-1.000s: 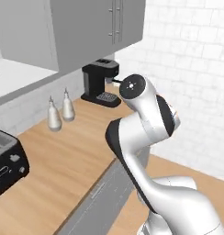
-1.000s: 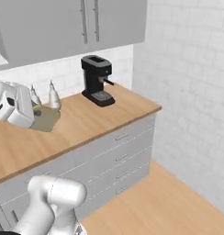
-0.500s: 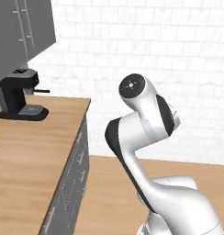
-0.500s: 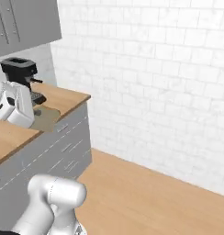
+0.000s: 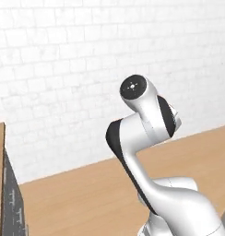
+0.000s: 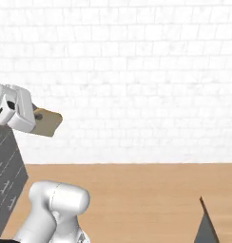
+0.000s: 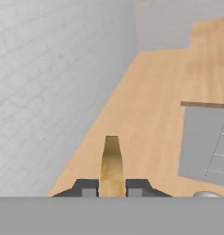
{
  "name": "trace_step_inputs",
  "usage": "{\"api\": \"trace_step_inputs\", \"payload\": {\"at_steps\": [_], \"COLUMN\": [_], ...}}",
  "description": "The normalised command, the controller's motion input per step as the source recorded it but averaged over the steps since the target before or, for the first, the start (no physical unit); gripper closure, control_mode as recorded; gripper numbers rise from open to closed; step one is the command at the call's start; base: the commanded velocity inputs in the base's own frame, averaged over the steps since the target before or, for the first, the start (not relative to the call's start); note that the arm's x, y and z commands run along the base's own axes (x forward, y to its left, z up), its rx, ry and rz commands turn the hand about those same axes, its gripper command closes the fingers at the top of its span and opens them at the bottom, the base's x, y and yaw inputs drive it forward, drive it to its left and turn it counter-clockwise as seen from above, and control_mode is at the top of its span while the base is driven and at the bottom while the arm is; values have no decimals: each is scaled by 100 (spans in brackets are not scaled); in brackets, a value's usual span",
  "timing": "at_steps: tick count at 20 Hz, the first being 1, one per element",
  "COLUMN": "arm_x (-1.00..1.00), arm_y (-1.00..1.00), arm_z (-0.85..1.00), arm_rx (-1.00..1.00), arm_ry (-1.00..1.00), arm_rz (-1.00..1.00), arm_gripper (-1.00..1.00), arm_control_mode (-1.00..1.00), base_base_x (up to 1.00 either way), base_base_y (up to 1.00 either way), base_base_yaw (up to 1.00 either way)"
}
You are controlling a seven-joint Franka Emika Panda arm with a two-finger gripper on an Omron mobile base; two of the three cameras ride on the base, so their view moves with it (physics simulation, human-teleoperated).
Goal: Start the toaster. Once the lever pops up, take the bread to the plate on the dining counter.
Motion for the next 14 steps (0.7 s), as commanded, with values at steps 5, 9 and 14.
{"api": "trace_step_inputs", "payload": {"at_steps": [5, 9, 14], "arm_x": [0, 0, 0], "arm_y": [0, 0, 0], "arm_z": [0, 0, 0], "arm_rx": [0, 0, 0], "arm_ry": [0, 0, 0], "arm_rz": [0, 0, 0], "arm_gripper": [100, 100, 100], "arm_control_mode": [100, 100, 100], "base_base_x": [-1, 10, 63], "base_base_y": [-34, -14, 38], "base_base_yaw": [-80, -72, -57]}}
